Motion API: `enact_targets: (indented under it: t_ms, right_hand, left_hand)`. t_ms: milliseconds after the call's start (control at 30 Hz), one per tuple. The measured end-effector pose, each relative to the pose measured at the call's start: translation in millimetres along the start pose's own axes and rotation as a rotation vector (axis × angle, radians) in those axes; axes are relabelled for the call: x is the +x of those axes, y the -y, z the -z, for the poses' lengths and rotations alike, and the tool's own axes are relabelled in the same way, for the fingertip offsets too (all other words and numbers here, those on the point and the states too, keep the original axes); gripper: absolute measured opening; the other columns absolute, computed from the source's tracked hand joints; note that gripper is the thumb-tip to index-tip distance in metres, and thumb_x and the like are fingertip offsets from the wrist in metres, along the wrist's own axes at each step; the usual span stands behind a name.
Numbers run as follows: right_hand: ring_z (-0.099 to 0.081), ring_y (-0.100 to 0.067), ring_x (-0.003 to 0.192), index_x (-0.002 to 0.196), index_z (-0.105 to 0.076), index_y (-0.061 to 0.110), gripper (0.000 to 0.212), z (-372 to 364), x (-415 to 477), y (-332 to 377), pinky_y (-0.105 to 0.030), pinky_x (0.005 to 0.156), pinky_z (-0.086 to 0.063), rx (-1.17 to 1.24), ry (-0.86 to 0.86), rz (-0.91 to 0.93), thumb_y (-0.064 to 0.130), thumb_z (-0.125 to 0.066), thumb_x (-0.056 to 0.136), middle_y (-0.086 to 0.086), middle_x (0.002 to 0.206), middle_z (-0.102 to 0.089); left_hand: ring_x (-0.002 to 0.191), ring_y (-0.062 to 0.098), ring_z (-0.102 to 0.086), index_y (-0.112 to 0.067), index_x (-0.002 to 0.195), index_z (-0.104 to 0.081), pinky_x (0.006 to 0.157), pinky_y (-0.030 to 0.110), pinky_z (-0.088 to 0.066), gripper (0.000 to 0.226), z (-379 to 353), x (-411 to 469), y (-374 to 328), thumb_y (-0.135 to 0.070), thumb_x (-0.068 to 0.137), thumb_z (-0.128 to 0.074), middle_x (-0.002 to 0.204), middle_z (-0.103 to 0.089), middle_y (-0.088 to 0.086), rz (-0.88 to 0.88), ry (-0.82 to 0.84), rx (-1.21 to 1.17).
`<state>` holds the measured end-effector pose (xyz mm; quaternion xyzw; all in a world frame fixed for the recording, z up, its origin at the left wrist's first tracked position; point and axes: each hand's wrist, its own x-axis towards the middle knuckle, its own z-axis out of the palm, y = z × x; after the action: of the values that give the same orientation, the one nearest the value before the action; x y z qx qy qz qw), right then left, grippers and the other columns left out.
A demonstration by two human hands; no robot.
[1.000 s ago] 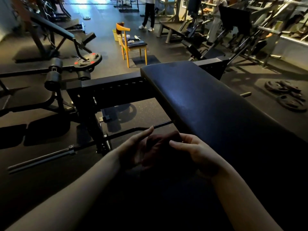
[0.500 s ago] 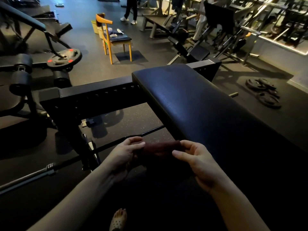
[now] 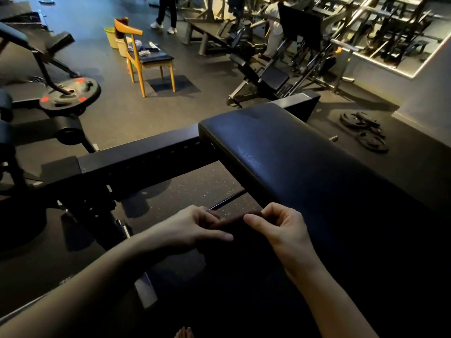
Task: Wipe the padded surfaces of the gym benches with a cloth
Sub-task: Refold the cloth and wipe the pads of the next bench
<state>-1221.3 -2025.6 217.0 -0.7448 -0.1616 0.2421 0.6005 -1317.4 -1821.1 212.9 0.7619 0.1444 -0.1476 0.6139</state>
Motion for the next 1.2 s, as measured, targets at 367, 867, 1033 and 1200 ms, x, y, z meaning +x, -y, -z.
enact_targets:
  t_ms: [367,867,1033,1200]
  right_hand:
    - [-0.074,-0.009,0.087,0.098,-0.072,0.023,0.019,-54.5,25.6,-7.3,-0.033,0.078,-0.063,-0.207,-0.063,0.148,0.012,-0.081,0.085,0.009,0.094,-0.075]
    - [-0.068,-0.005,0.099,0.117,-0.069,0.024,0.026,-58.1,54.2,-20.7,-0.027,0.088,-0.058,-0.288,-0.097,0.111,0.018,-0.072,0.092,0.005,0.104,-0.071]
    - [-0.073,-0.02,0.087,0.101,-0.072,0.015,0.012,-75.8,78.1,-27.6,-0.031,0.079,-0.058,-0.207,-0.035,-0.104,0.024,-0.074,0.092,-0.007,0.089,-0.075]
    - [-0.073,-0.015,0.077,0.091,-0.073,0.016,0.017,-82.3,103.9,-22.0,-0.046,0.077,-0.06,-0.352,-0.146,-0.081,0.029,-0.081,0.084,-0.004,0.082,-0.075]
  left_hand:
    - [0.064,0.007,-0.072,-0.023,0.078,-0.076,0.057,0.033,-0.059,0.022,6.2,37.3,42.8,-0.044,0.083,-0.08,0.07,-0.074,-0.005,-0.116,-0.603,0.082]
    - [0.082,0.029,-0.066,-0.001,0.106,-0.071,0.076,0.037,-0.054,0.033,33.5,61.4,70.8,-0.018,0.078,-0.072,0.099,-0.07,0.022,-0.025,-0.236,-0.835]
    - [0.077,0.021,-0.071,-0.006,0.106,-0.069,0.066,0.029,-0.059,0.015,34.9,83.7,54.2,-0.016,0.095,-0.068,0.093,-0.074,0.014,-0.031,-0.396,-0.758]
    - [0.073,0.015,-0.066,-0.01,0.105,-0.07,0.052,0.019,-0.048,0.018,15.7,113.3,51.3,-0.022,0.092,-0.075,0.091,-0.073,0.009,-0.021,-0.663,-0.747]
